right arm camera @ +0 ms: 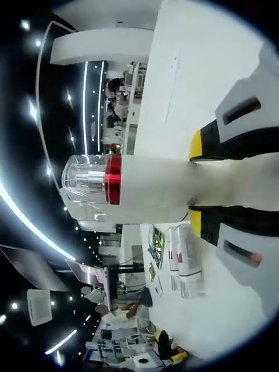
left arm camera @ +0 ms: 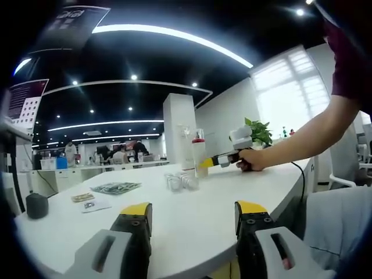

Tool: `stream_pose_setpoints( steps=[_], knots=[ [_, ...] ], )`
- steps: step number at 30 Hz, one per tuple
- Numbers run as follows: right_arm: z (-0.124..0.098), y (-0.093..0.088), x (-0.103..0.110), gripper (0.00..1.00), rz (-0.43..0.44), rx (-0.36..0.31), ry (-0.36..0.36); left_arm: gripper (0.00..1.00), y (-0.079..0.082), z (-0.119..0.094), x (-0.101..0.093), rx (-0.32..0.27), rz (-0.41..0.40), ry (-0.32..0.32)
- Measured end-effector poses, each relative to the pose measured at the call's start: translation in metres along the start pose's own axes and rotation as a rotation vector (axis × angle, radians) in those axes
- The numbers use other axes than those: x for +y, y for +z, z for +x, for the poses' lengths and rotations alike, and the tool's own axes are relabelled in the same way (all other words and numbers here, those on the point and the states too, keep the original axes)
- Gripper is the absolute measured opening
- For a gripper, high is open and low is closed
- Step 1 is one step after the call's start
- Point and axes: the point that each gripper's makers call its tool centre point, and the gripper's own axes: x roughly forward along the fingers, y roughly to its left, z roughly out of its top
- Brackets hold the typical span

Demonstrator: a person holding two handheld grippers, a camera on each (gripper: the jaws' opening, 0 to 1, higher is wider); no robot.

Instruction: Arrange the skincare products in the storage area until every visible bottle or jar stands upright without overlapping.

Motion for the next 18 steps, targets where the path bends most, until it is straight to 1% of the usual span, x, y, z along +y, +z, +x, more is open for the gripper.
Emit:
stream_pose_setpoints(
  steps=[12,18],
  knots=[
    [0.0024,-0.0010,0.0001,0.29,-0.020,-0.007,0.030,0.59,-0.0004,-0.0002,-0.0012,0.004,0.005,0.000],
    [0.0033,-0.0010,0.0008,0.29,-0.031,-0.006,0.032,0.59,-0.0007,-0.0004,-0.0012,0.005,0.008,0.003]
  ],
)
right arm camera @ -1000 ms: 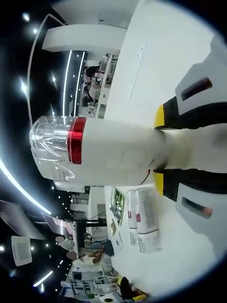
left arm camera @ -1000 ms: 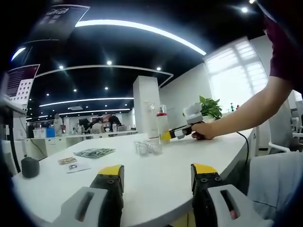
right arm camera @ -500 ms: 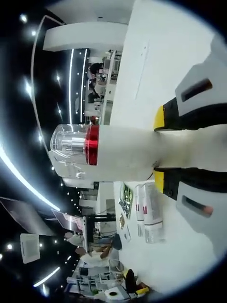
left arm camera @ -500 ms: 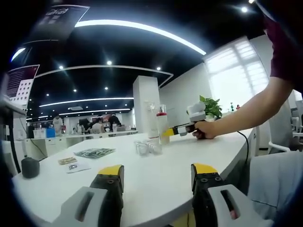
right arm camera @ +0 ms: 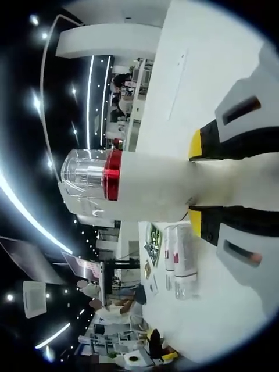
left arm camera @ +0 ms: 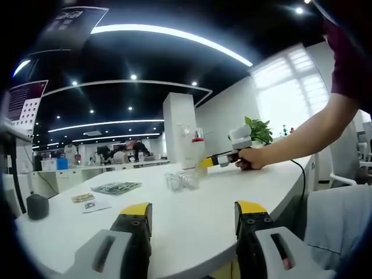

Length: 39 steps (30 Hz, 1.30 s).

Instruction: Arrange the skincare products in the storage area until every visible bottle or jar stands upright without overlapping.

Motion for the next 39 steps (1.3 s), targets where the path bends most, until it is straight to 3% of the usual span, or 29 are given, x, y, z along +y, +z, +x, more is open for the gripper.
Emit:
stream_pose_setpoints(
  steps=[4,7,11,13,16,17,20,22,25,27,30,33,36,39],
  knots=[
    [-0.002,0.000,0.000,0.31,-0.004,0.010,-0.014,0.59,0.000,0.000,0.000,-0.001,0.000,0.000],
    [-0.009,0.007,-0.005,0.41,0.053,-0.035,-0.035,0.59,0.000,0.000,0.000,-0.001,0.002,0.000],
    [-0.018,0.010,-0.006,0.40,0.085,-0.057,-0.049,0.59,0.000,0.001,0.000,-0.002,0.005,0.000],
    [-0.021,0.014,-0.006,0.42,0.144,-0.076,-0.051,0.60,0.000,0.000,0.000,-0.002,0.007,-0.004],
    [-0.029,0.015,-0.011,0.51,0.224,-0.060,-0.089,0.60,0.000,0.000,-0.001,-0.003,0.005,-0.007],
    [-0.033,0.020,-0.012,0.53,0.269,-0.089,-0.107,0.61,0.000,-0.001,-0.001,-0.003,0.004,-0.009],
    [-0.051,0.022,-0.013,0.51,0.291,-0.108,-0.184,0.61,0.000,-0.003,-0.002,-0.004,0.003,-0.012],
    [-0.055,0.021,0.002,0.52,0.288,-0.092,-0.188,0.61,0.001,-0.004,-0.003,-0.006,-0.002,-0.015],
    [-0.051,0.015,0.045,0.54,0.278,-0.024,-0.124,0.61,0.001,-0.004,-0.003,-0.009,-0.006,-0.019],
    [-0.047,0.016,0.067,0.52,0.225,0.000,-0.096,0.61,0.001,-0.004,-0.003,-0.009,-0.008,-0.020],
    [-0.032,0.013,0.103,0.61,0.151,0.061,-0.067,0.61,0.002,-0.004,-0.003,-0.008,-0.014,-0.016],
    [-0.020,0.010,0.124,0.62,0.145,0.098,-0.043,0.60,0.002,-0.004,-0.003,-0.008,-0.015,-0.015],
    [-0.006,0.010,0.144,0.58,0.123,0.124,-0.039,0.60,0.001,-0.004,-0.003,-0.008,-0.013,-0.014],
    [0.004,0.007,0.151,0.57,0.132,0.149,-0.025,0.61,0.001,-0.004,-0.003,-0.008,-0.012,-0.016]
  ],
)
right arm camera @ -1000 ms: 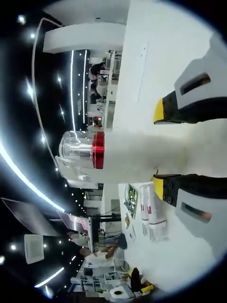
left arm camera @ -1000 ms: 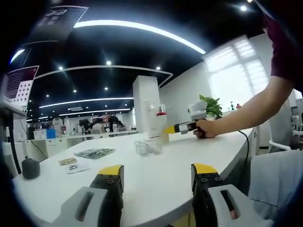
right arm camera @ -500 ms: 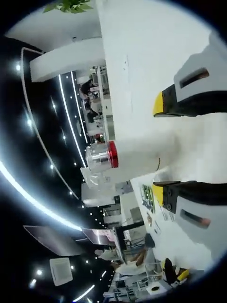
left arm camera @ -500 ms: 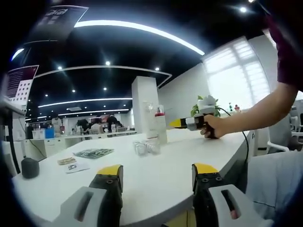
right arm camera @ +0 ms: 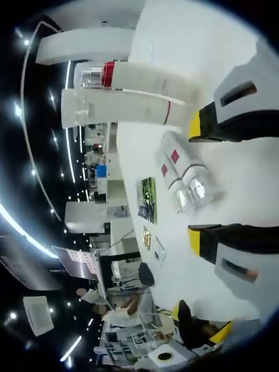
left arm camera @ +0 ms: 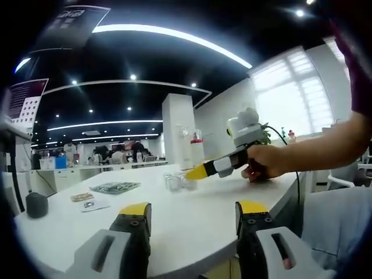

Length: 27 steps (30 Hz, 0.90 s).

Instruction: Arrange the skincare products in the storage area until every visible bottle or jar stands upright without overlapping.

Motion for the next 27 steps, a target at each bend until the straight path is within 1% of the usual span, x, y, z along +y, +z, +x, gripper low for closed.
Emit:
stream_pose_setpoints(
  steps=[2,3,4,5,7,9,13,18,21,22,24,26,27],
  knots=[
    [0.004,-0.006,-0.005,0.55,-0.024,0.041,-0.029,0.61,0.000,0.000,0.000,0.001,0.001,-0.003],
    [0.004,-0.007,-0.006,0.53,-0.045,0.047,-0.034,0.61,0.000,0.000,0.000,0.001,0.002,-0.003],
    [0.003,-0.005,-0.008,0.49,-0.047,0.031,-0.045,0.61,0.000,0.000,0.000,0.001,0.004,-0.003],
    [0.003,-0.006,-0.010,0.45,-0.039,0.039,-0.045,0.60,0.000,-0.001,0.000,0.001,0.004,-0.004],
    [0.004,-0.008,-0.012,0.44,-0.018,0.044,-0.044,0.60,0.000,-0.001,0.000,-0.001,0.001,-0.004],
    [0.002,-0.008,-0.014,0.43,-0.020,0.042,-0.053,0.60,0.000,-0.002,0.000,-0.001,-0.001,-0.004],
    [0.000,-0.010,-0.016,0.35,-0.022,0.043,-0.061,0.59,0.000,-0.003,0.000,-0.002,0.000,-0.011],
    [-0.004,-0.010,-0.021,0.28,-0.014,0.043,-0.089,0.58,0.000,-0.003,0.001,-0.011,0.001,-0.014],
    [-0.008,-0.012,-0.026,0.23,-0.010,0.051,-0.103,0.58,0.000,-0.003,0.001,-0.012,0.004,-0.012],
    [-0.009,-0.012,-0.027,0.19,-0.009,0.050,-0.108,0.58,0.000,-0.003,0.001,-0.013,0.003,-0.012],
    [-0.011,-0.012,-0.033,0.19,0.006,0.045,-0.129,0.58,0.000,-0.002,0.001,-0.012,0.004,-0.010],
    [-0.010,-0.011,-0.034,0.22,0.046,0.036,-0.125,0.58,0.000,-0.002,0.001,-0.012,0.003,-0.008],
    [-0.008,-0.011,-0.034,0.24,0.051,0.037,-0.122,0.58,0.000,-0.002,0.002,-0.012,0.001,-0.008]
  ],
)
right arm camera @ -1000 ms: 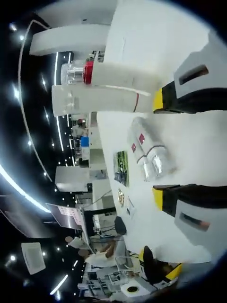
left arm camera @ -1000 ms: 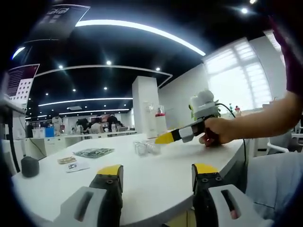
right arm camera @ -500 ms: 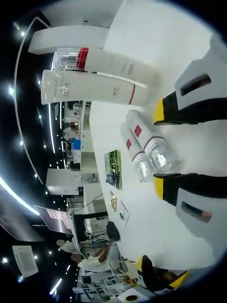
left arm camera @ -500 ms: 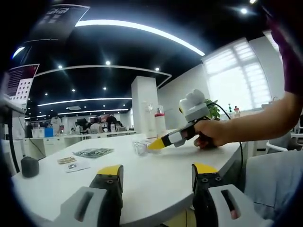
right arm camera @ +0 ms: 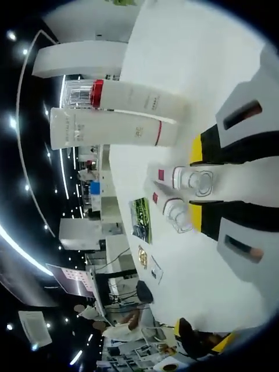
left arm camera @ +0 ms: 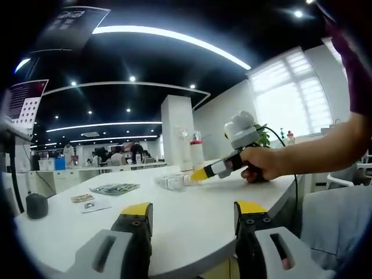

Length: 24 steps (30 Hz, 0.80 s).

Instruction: Arrange the skincare products in the storage area until every visible bottle or jar stands upright without overlapping.

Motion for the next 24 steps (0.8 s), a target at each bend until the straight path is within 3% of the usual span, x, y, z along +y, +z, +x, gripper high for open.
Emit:
stream_pose_setpoints(
  steps=[5,10,13,24],
  knots=[
    [0.010,-0.009,0.001,0.25,-0.025,0.064,0.003,0.58,0.000,0.000,0.001,0.000,-0.003,0.001],
    [0.020,-0.009,-0.001,0.27,-0.036,0.082,0.000,0.58,0.000,0.000,0.000,0.001,0.002,-0.002],
    [0.022,-0.015,-0.007,0.19,-0.074,0.123,-0.021,0.58,0.000,0.000,0.000,0.001,0.002,-0.001],
    [0.007,-0.003,-0.012,0.17,-0.136,0.077,0.003,0.59,0.000,0.000,0.000,-0.001,-0.002,-0.004]
  ],
)
